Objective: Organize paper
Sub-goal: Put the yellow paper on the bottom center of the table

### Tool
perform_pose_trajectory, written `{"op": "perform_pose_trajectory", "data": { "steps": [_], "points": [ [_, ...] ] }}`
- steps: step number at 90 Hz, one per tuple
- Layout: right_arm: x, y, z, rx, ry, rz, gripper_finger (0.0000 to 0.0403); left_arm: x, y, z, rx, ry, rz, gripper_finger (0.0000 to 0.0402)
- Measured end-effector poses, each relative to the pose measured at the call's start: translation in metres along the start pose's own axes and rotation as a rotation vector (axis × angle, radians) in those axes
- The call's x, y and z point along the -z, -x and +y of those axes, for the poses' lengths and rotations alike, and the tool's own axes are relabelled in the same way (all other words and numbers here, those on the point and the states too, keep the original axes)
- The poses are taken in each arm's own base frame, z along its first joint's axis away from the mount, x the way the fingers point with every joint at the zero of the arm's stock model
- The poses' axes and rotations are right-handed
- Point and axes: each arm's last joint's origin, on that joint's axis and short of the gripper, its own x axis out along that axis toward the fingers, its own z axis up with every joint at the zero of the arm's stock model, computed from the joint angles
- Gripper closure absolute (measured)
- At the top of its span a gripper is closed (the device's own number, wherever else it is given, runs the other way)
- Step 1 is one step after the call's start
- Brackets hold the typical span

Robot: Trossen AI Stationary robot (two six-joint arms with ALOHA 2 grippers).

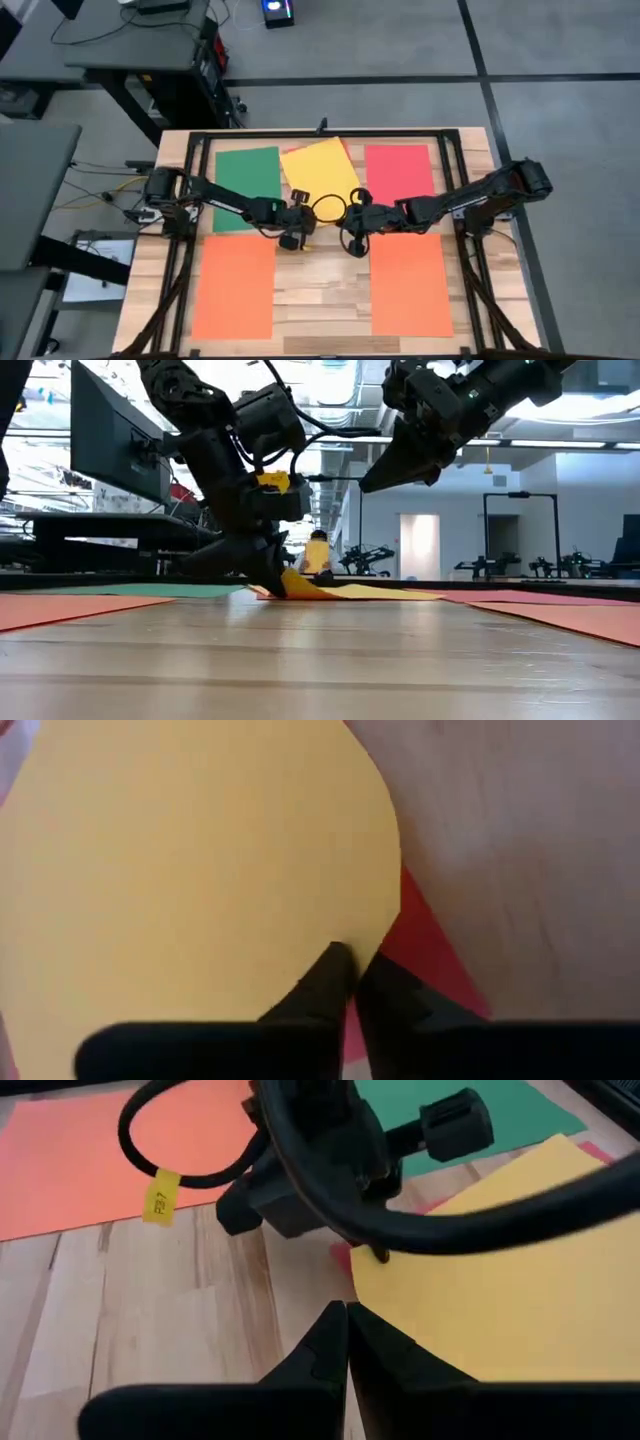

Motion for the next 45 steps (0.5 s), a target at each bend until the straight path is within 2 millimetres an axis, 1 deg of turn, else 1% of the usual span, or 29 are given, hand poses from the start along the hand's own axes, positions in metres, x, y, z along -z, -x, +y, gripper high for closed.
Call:
{"op": "perform_pose_trajectory", "data": {
  "steps": [14, 24, 35, 45],
  "points": [
    [0.0, 0.0, 0.0, 0.0, 0.003, -0.002, 0.0403, -0.004, 0.016, 0.01, -0.057, 0.012, -0.032, 0.0401],
    [0.0, 0.0, 0.0, 0.001, -0.023, 0.004, 0.0403, -0.007, 0.034, 0.02, -0.094, 0.013, -0.075, 0.0401],
    [-0.002, 0.006, -0.002, 0.007, -0.024, 0.019, 0.0403, -0.01, 0.061, 0.029, -0.106, 0.027, -0.145, 0.0401],
    [-0.015, 0.023, -0.004, 0.0, -0.053, -0.01, 0.0403, -0.015, 0.094, 0.028, -0.069, 0.048, -0.254, 0.0401]
  ]
}}
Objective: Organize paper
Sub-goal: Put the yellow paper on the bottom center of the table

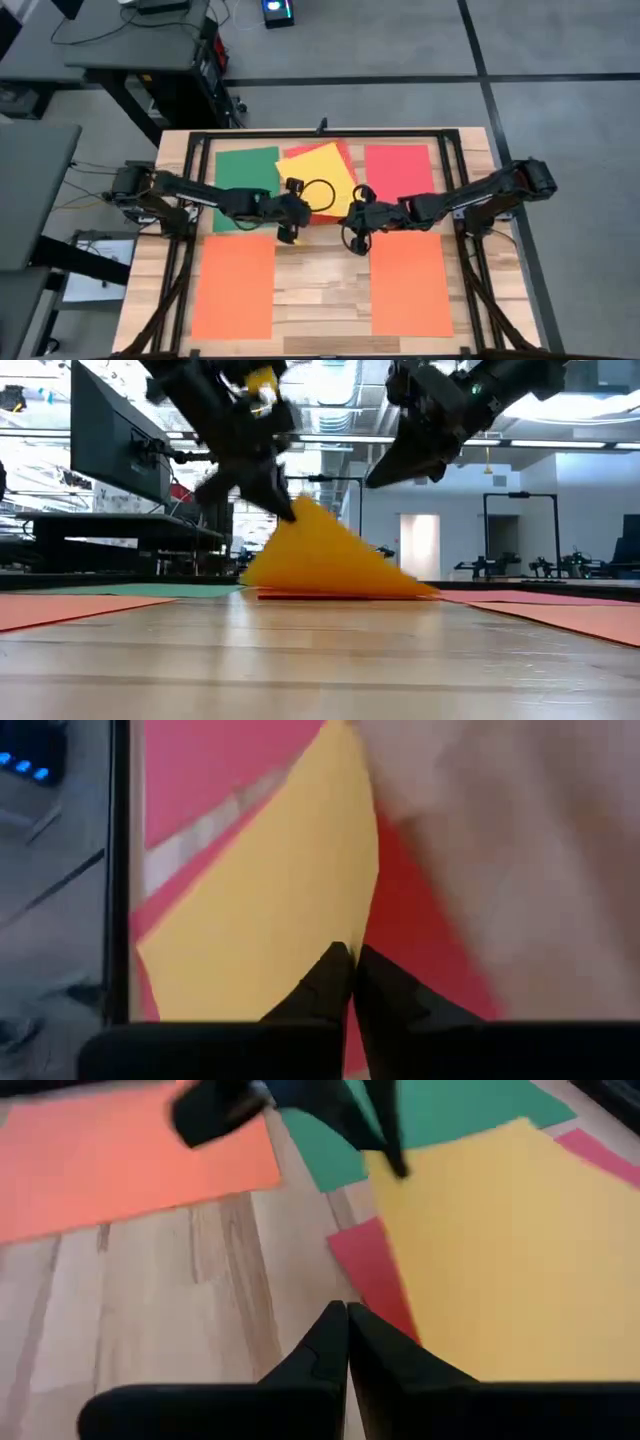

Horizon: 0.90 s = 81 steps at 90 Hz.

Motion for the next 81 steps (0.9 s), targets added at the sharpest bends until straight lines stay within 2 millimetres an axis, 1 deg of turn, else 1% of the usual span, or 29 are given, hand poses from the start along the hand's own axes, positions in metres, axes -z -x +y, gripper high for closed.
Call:
{"op": "perform_pose_trajectory", "data": {
  "steps": [9, 16, 26, 37, 47, 55, 63, 72, 81],
  "points": [
    [-0.012, 0.019, -0.003, -0.013, -0.019, -0.045, 0.0403, -0.012, 0.029, -0.011, 0.038, 0.014, -0.09, 0.0401],
    [-0.02, 0.033, -0.004, -0.028, -0.037, -0.096, 0.0403, -0.024, 0.049, -0.027, 0.089, 0.012, -0.175, 0.0401],
    [-0.027, 0.046, -0.007, -0.045, -0.073, -0.149, 0.0403, -0.039, 0.071, -0.059, 0.179, -0.016, -0.293, 0.0401],
    [-0.028, 0.051, -0.004, -0.061, -0.104, -0.157, 0.0403, -0.049, 0.083, -0.099, 0.273, -0.028, -0.367, 0.0401],
    [-0.026, 0.049, 0.003, -0.086, -0.125, -0.152, 0.0403, -0.058, 0.086, -0.132, 0.329, -0.02, -0.437, 0.0401],
    [-0.024, 0.045, 0.011, -0.11, -0.134, -0.155, 0.0403, -0.063, 0.08, -0.157, 0.365, -0.033, -0.483, 0.0401],
    [-0.02, 0.038, 0.021, -0.136, -0.137, -0.156, 0.0403, -0.062, 0.069, -0.179, 0.41, -0.054, -0.494, 0.0401],
    [-0.009, 0.024, 0.035, -0.18, -0.154, -0.102, 0.0403, -0.059, 0.058, -0.196, 0.469, -0.059, -0.482, 0.0401],
    [0.012, 0.0, 0.054, -0.242, -0.163, -0.009, 0.0403, -0.056, 0.054, -0.208, 0.517, -0.075, -0.475, 0.0401]
  ]
}}
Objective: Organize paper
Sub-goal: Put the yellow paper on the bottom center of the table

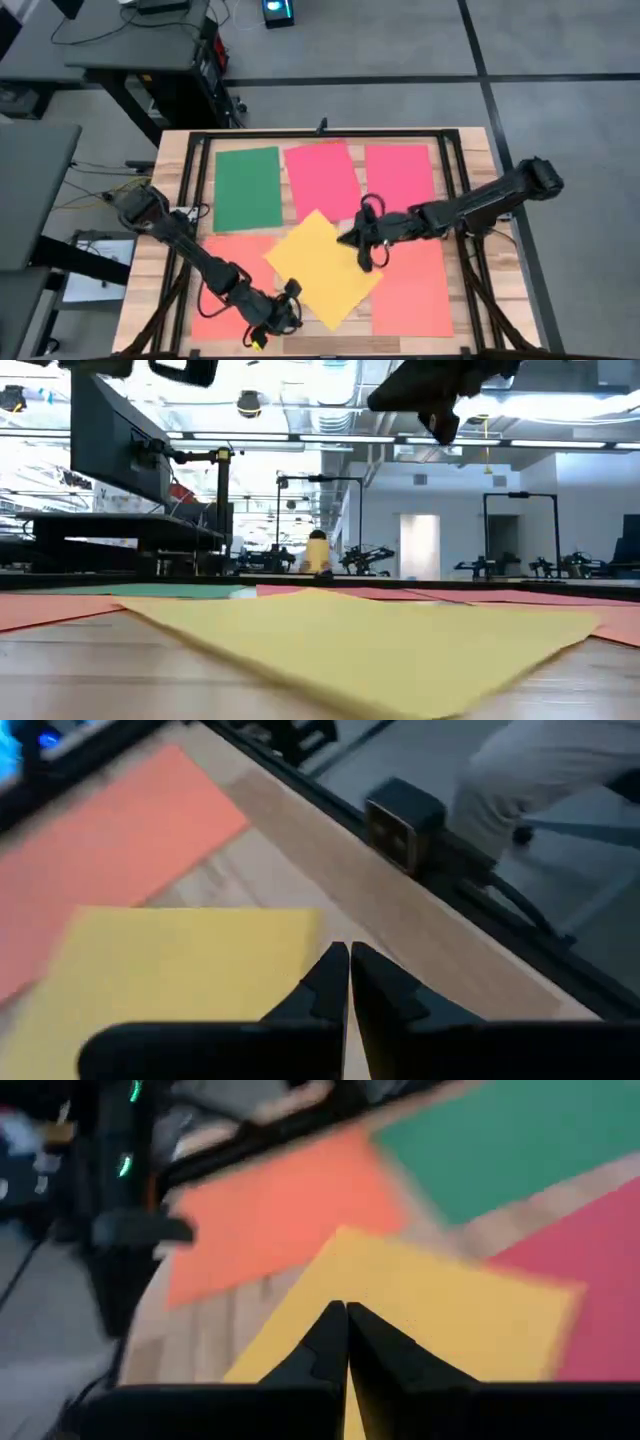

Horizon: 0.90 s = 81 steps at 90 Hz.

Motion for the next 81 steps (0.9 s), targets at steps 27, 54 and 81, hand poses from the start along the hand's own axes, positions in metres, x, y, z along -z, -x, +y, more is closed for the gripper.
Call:
{"op": "perform_pose_trajectory", "data": {
  "steps": [27, 54, 81],
  "points": [
    [0.04, -0.056, 0.013, 0.099, 0.064, 0.255, 0.0403, 0.004, 0.004, 0.005, -0.194, 0.174, 0.076, 0.0401],
    [0.015, -0.043, -0.007, 0.404, 0.099, 0.542, 0.0403, 0.036, 0.009, 0.032, -0.308, 0.563, 0.323, 0.0401],
    [0.006, -0.048, -0.056, 0.519, 0.042, 0.654, 0.0403, 0.047, 0.003, 0.044, -0.203, 0.725, 0.38, 0.0401]
  ]
}}
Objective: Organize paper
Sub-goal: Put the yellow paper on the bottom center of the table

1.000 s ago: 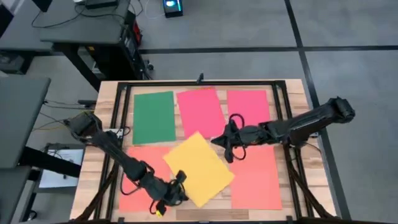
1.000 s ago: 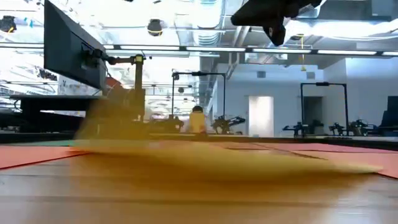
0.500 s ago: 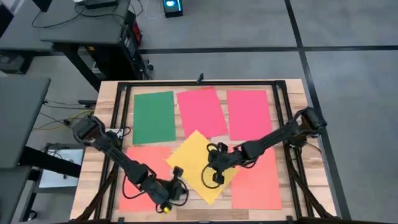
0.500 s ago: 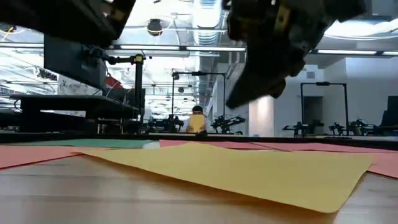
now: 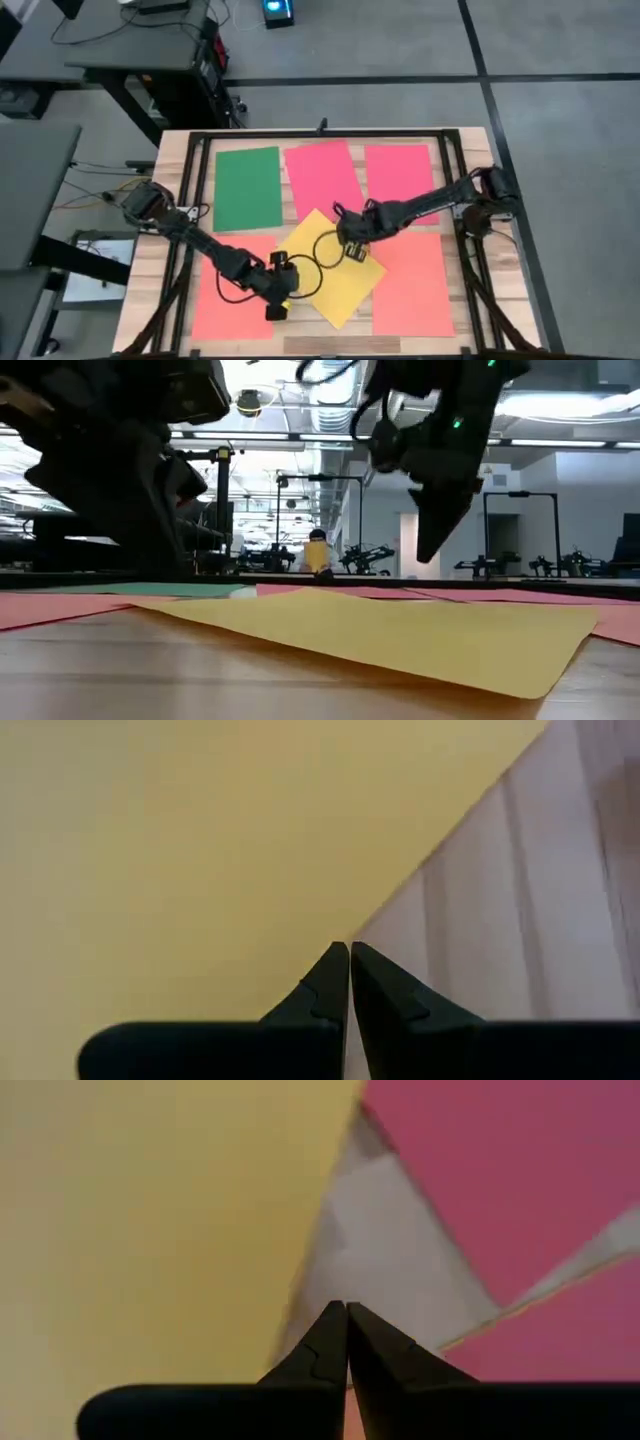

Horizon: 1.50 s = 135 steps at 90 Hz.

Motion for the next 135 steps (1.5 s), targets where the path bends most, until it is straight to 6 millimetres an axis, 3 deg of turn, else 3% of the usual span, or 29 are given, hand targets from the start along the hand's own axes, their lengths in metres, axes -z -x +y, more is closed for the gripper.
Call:
{"op": "perform_pose_trajectory", "data": {
  "steps": [18, 40, 109, 135],
  "points": [
    [-0.005, -0.022, -0.006, -0.032, 0.031, 0.066, 0.0403, 0.006, -0.003, 0.0, 0.024, 0.049, 0.068, 0.0401],
    [0.001, -0.042, 0.003, -0.053, 0.054, 0.144, 0.0403, 0.013, -0.018, 0.006, 0.002, 0.087, 0.144, 0.0401],
    [0.034, -0.018, 0.063, -0.291, 0.033, 0.271, 0.0403, 0.015, -0.018, 0.043, -0.168, 0.103, 0.284, 0.0401],
    [0.039, -0.011, 0.077, -0.314, 0.039, 0.251, 0.0403, 0.014, -0.004, 0.05, -0.187, 0.077, 0.312, 0.0401]
  ]
}}
